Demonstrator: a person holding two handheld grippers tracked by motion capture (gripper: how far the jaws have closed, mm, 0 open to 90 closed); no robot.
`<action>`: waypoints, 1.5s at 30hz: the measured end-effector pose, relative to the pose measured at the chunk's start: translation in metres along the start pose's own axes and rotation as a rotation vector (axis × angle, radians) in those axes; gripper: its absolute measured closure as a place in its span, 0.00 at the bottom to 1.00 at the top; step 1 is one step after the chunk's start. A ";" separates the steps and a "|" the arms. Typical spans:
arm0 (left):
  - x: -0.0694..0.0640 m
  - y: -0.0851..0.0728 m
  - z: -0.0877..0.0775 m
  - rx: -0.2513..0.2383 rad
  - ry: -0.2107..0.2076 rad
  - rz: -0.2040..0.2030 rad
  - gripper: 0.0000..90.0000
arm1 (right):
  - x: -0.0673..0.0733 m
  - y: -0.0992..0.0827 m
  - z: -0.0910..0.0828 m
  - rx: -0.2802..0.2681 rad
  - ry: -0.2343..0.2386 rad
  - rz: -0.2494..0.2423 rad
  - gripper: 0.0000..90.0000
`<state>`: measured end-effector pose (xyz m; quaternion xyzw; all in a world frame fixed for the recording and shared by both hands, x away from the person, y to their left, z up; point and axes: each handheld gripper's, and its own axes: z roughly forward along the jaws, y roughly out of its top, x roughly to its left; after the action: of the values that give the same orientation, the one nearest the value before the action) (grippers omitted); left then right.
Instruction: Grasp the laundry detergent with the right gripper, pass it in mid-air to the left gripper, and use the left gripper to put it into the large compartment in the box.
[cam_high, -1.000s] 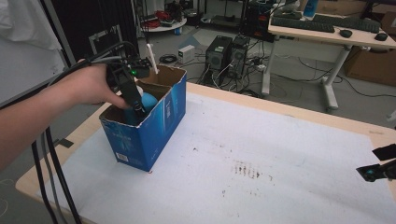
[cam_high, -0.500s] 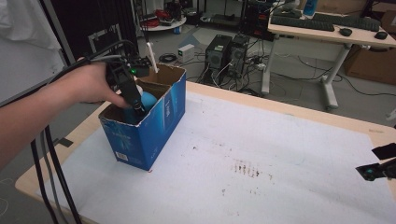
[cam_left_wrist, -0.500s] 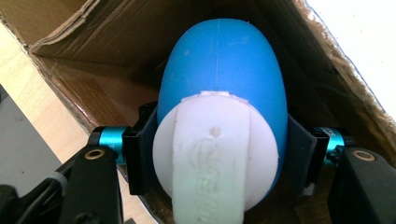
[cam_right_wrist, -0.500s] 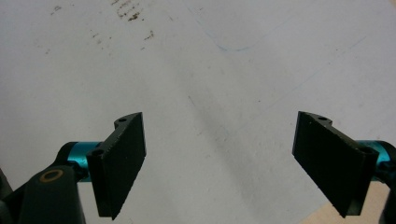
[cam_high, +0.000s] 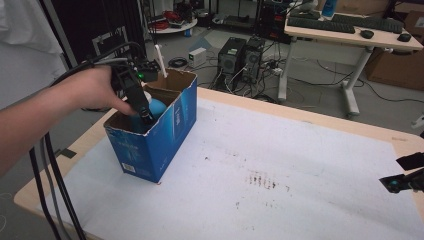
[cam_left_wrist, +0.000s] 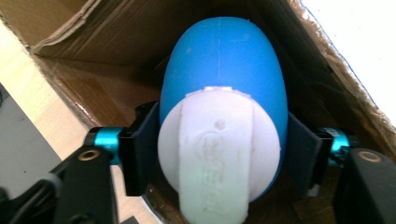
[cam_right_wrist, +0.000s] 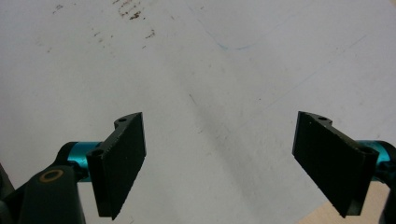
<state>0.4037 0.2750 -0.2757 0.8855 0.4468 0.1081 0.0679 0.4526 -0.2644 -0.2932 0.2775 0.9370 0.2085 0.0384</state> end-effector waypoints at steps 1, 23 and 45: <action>0.000 0.000 -0.001 0.004 0.000 0.007 0.37 | 0.000 0.000 0.000 -0.002 0.000 -0.002 0.19; -0.019 0.044 -0.047 -0.094 -0.018 0.180 0.20 | 0.015 0.000 0.000 -0.017 0.027 -0.032 0.18; -0.109 0.118 -0.003 -0.167 -0.115 0.429 0.20 | 0.038 0.003 -0.012 -0.070 -0.010 -0.049 0.18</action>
<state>0.4316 0.1177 -0.2610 0.9561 0.2335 0.1059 0.1418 0.4199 -0.2464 -0.2791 0.2540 0.9355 0.2386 0.0577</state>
